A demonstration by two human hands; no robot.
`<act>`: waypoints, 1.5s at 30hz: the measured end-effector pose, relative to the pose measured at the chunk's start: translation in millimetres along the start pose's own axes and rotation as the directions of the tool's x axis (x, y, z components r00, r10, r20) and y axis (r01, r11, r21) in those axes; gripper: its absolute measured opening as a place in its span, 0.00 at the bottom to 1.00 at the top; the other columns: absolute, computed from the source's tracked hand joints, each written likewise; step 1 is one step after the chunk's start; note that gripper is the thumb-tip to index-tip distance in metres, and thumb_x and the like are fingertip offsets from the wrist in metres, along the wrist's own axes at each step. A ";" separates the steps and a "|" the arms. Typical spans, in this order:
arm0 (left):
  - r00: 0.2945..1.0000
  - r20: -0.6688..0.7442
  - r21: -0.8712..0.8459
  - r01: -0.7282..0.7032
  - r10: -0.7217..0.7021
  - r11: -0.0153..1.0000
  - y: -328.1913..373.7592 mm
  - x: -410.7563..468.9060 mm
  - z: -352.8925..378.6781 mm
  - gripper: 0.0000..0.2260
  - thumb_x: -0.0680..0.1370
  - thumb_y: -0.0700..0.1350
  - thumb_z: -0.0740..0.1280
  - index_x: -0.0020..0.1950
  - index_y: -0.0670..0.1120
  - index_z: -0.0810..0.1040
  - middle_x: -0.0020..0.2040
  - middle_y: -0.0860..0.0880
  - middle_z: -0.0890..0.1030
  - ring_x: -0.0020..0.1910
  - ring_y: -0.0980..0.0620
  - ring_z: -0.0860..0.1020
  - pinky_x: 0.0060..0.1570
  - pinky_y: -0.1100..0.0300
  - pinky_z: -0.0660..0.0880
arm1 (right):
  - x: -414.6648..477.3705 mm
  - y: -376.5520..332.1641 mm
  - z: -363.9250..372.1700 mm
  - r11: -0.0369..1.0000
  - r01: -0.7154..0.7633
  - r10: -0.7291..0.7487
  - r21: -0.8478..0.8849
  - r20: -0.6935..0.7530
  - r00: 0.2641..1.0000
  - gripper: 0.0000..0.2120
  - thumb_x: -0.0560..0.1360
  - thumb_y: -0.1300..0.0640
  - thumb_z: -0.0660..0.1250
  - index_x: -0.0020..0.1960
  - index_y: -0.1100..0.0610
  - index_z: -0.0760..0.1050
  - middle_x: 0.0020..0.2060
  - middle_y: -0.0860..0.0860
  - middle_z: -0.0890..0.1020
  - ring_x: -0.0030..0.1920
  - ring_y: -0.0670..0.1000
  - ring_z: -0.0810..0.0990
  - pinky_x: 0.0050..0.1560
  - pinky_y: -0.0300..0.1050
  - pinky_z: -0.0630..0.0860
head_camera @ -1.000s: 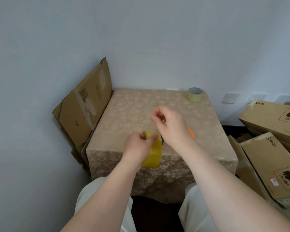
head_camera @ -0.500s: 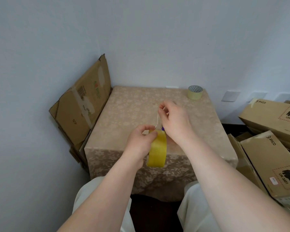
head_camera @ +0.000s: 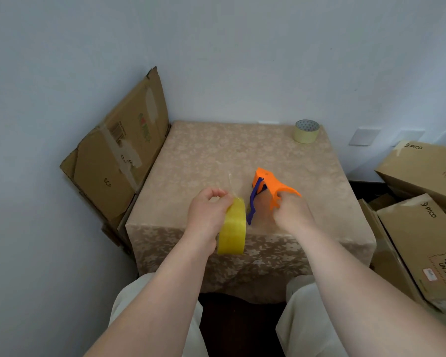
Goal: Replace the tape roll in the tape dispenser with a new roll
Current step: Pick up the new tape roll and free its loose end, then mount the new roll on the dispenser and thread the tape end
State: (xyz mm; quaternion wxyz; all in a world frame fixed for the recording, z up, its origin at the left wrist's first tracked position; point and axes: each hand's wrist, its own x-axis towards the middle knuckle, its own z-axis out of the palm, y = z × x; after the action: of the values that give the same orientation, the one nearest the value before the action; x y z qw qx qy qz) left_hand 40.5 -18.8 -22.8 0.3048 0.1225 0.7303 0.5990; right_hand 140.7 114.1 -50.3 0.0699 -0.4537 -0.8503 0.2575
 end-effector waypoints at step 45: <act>0.960 0.280 -0.227 0.037 0.029 0.973 53.8 -34.4 -33.8 0.06 0.79 0.43 0.62 0.55 0.50 0.73 0.32 0.54 0.79 0.27 0.60 0.77 0.25 0.66 0.72 | -67.0 -40.7 -32.2 0.632 0.101 -0.378 0.768 0.192 0.906 0.12 0.76 0.66 0.65 0.37 0.53 0.76 0.33 0.48 0.81 0.31 0.41 0.80 0.32 0.35 0.77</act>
State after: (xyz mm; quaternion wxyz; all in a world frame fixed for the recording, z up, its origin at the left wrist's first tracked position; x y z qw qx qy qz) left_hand 37.5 -51.0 41.7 0.4188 0.1689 0.6057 0.6552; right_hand 160.9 53.5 5.4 0.1367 -0.2156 -0.7227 0.6423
